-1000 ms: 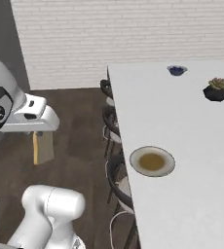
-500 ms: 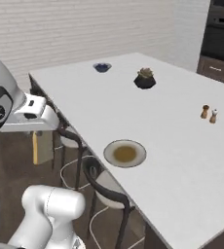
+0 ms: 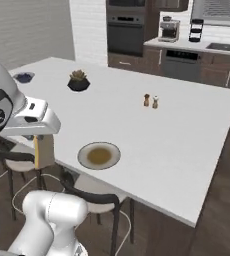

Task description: Start the toaster. Once the lever pops up, take the bread to the plate on the dining counter.

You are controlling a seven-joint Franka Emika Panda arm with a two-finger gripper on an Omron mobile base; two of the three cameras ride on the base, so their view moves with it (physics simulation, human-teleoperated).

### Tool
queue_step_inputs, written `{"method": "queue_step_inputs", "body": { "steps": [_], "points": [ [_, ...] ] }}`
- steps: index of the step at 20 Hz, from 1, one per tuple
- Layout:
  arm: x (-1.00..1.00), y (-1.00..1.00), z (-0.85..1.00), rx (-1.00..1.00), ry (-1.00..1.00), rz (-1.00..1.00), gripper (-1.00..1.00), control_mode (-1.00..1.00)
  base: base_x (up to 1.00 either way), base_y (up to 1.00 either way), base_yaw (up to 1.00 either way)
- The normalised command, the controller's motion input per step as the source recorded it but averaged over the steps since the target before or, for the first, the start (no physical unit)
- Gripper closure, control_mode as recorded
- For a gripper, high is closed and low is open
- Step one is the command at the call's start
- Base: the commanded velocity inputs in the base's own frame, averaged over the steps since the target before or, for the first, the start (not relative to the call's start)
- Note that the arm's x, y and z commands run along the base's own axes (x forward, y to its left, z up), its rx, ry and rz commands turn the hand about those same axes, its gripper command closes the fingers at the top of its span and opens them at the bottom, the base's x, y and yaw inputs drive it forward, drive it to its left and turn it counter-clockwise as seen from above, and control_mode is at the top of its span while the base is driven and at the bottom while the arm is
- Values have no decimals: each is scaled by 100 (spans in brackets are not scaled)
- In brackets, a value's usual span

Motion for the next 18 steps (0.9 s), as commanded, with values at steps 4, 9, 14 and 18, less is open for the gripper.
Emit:
{"method": "queue_step_inputs", "body": {
  "steps": [4,9,14,18],
  "points": [
    [0,0,0,0,0,0,100,100,29,43,-77],
    [0,0,0,0,0,0,100,100,39,42,-71],
    [45,5,-15,23,0,-18,100,-100,8,6,-11],
    [66,0,-31,36,-3,9,100,-100,0,0,0]
  ]
}}
